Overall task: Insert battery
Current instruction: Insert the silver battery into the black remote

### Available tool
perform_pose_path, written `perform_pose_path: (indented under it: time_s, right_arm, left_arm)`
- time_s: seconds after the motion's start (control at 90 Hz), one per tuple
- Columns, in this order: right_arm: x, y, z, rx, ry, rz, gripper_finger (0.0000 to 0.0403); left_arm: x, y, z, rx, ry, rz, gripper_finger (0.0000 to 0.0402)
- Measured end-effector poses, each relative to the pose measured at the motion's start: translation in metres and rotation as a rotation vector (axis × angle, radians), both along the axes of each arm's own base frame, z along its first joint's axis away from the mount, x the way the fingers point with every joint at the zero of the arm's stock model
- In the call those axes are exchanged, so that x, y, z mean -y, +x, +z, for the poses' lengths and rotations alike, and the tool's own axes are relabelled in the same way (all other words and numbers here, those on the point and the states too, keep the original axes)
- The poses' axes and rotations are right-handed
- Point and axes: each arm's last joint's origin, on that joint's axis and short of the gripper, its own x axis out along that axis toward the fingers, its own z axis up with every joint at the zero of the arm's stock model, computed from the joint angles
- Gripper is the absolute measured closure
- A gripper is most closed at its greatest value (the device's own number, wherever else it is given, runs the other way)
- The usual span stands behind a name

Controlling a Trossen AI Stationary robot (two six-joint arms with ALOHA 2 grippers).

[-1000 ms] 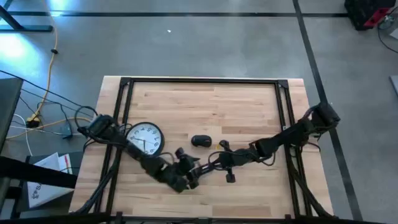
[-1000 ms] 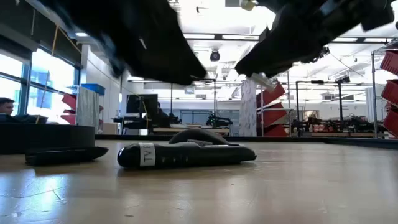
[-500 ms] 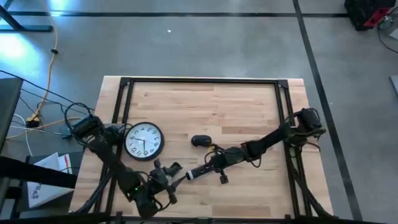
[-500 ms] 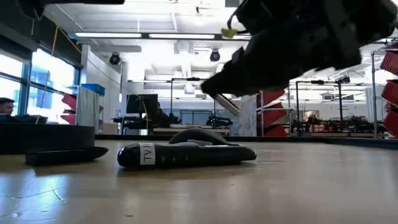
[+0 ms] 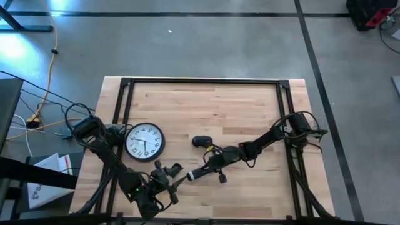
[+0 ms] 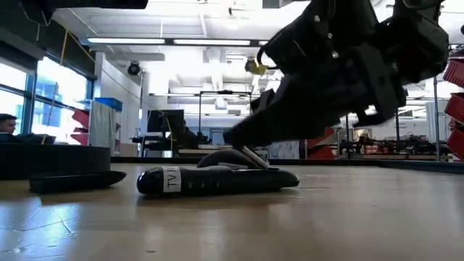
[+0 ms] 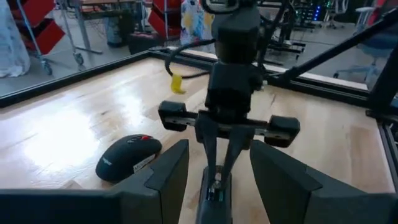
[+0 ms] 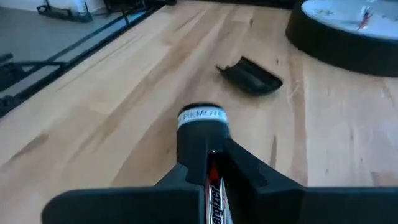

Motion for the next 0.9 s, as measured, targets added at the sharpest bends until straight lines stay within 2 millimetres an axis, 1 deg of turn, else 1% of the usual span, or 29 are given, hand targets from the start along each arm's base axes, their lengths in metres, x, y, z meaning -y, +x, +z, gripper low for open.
perform_pose_path:
  time_s: [0.378,0.622,0.9]
  right_arm:
    - [0.0005,-0.0009,-0.0035,-0.026,-0.01,0.0,0.0396]
    - [-0.0014,-0.0023,-0.0051,-0.033,-0.05,0.042,0.0395]
    - [-0.002,-0.0045,-0.0087,-0.07,-0.071,0.051,0.0359]
  left_arm:
    - [-0.0008,0.0008,-0.0002,-0.001,0.0,0.003,0.0245]
    - [-0.0009,0.0008,-0.0003,-0.003,0.001,0.002,0.0245]
    - [-0.0004,0.001,-0.0007,-0.009,-0.018,-0.01,0.0245]
